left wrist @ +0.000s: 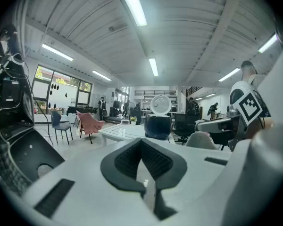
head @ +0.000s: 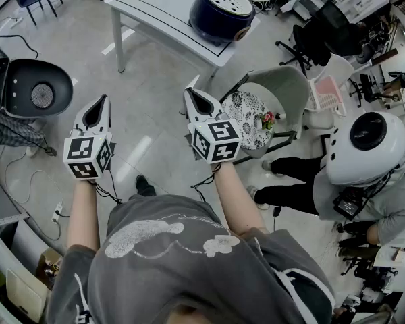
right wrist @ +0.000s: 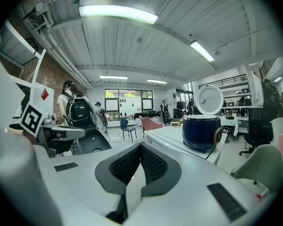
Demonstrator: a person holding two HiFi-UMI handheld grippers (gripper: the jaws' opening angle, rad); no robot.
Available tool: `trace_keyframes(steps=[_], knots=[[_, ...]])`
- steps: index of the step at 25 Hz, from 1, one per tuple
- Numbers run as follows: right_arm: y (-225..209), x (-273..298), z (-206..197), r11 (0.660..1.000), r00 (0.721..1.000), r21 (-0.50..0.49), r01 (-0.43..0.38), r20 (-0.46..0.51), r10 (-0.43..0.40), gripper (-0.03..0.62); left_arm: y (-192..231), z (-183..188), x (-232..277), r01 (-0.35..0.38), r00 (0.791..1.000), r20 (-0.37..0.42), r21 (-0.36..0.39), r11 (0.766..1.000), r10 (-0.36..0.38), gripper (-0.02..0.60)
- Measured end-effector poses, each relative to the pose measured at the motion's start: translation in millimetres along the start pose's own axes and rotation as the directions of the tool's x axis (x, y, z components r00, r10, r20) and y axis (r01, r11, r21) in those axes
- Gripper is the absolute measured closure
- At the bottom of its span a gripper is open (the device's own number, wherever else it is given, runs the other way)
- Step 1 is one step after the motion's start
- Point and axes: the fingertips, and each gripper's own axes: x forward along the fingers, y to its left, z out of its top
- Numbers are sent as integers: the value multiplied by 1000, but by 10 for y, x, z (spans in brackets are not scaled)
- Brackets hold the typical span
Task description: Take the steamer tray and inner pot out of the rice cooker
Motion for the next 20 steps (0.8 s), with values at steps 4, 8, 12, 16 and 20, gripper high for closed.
trace_keyframes(steps=[4, 8, 12, 16, 20], knots=[[-40, 9, 15, 1000, 1000, -1, 0, -3, 0, 565, -49, 16, 63, 11, 1000, -3, 3, 1000, -11, 574], [-106, 9, 14, 1000, 1000, 0, 8, -6, -8, 565, -115, 52, 154, 28, 1000, 0, 6, 1000, -28, 574], [-145, 51, 14, 1000, 1000, 12, 24, -1, -24, 565, -119, 61, 234, 45, 999, 2, 7, 999, -45, 574], [-194, 166, 37, 999, 999, 30, 45, 16, -45, 565, -14, -8, 374, 67, 998, -9, -35, 997, -68, 574], [-271, 276, 101, 994, 994, 76, 76, 69, -81, 563, 63, -30, 567, 106, 994, -19, -60, 993, -108, 574]])
